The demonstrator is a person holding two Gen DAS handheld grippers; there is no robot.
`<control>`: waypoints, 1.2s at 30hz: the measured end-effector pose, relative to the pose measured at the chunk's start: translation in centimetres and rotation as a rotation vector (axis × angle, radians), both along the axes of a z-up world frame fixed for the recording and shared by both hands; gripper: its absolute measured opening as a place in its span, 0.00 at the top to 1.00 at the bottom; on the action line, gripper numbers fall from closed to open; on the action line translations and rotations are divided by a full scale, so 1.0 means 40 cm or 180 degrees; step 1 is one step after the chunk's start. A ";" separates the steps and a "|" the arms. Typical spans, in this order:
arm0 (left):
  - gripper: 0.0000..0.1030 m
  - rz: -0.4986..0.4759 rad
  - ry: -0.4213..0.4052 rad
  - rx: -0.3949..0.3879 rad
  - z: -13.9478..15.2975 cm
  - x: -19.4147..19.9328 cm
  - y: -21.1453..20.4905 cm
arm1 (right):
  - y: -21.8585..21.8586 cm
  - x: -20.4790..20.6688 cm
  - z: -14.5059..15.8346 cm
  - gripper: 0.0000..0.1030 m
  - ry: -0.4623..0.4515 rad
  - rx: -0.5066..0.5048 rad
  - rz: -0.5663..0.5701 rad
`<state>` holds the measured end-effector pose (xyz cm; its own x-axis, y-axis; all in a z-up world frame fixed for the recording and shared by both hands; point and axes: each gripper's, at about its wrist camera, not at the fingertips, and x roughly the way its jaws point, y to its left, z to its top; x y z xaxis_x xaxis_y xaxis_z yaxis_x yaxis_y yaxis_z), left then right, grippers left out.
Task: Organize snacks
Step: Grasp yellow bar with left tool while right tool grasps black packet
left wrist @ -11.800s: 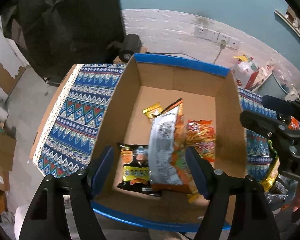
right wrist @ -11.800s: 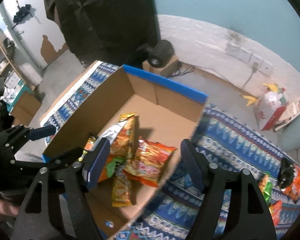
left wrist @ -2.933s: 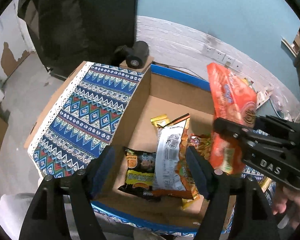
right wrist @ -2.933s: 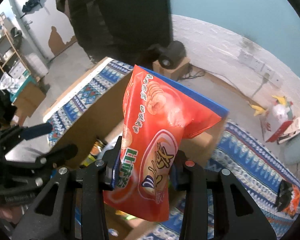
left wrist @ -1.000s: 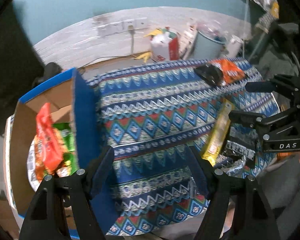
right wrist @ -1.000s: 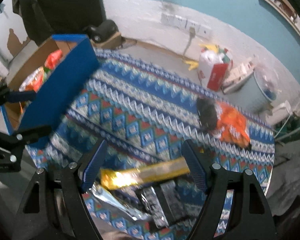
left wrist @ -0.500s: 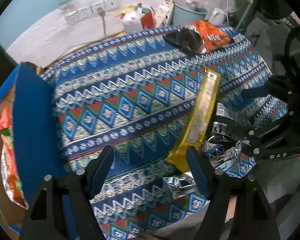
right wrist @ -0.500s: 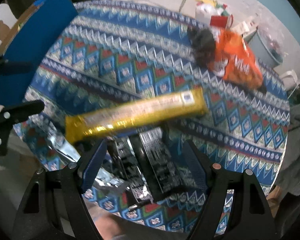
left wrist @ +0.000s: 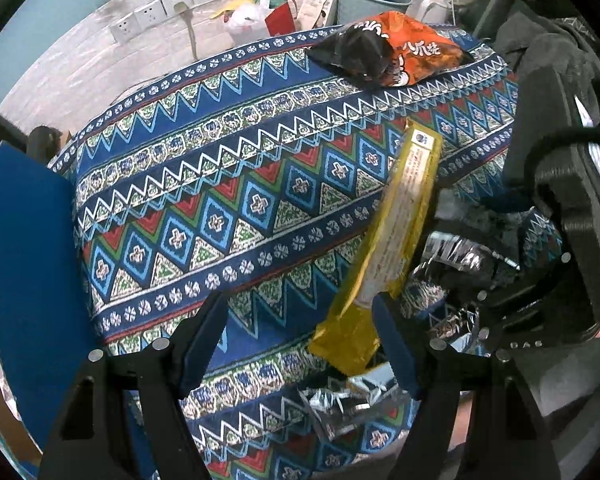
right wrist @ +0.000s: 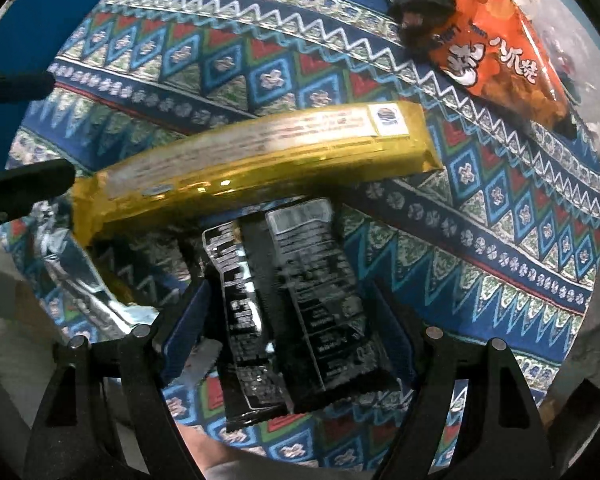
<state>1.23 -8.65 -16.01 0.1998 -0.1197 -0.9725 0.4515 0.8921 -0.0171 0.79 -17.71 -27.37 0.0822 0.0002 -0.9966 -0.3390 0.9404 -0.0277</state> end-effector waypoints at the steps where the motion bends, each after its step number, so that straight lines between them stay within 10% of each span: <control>1: 0.26 0.0015 0.0004 -0.0001 -0.005 0.007 -0.004 | -0.006 0.004 -0.003 0.24 -0.0015 -0.0025 -0.0040; 18: 0.26 -0.0071 0.0017 -0.0258 -0.025 0.075 -0.129 | -0.284 0.095 0.010 0.25 -0.0334 0.0149 -0.1252; 32: 0.27 -0.0297 0.0034 -0.0016 -0.120 0.090 -0.209 | -0.278 0.053 0.049 0.23 -0.0297 0.0046 -0.1032; 36: 0.53 -0.0336 0.0037 -0.0084 -0.133 0.090 -0.214 | -0.281 0.064 0.010 0.23 -0.0287 0.0054 -0.1075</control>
<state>4.83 -17.22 -21.33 0.1735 -0.1650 -0.9709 0.5425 0.8388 -0.0455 3.34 -28.97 -26.98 0.1680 -0.0256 -0.9855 -0.0057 0.9996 -0.0269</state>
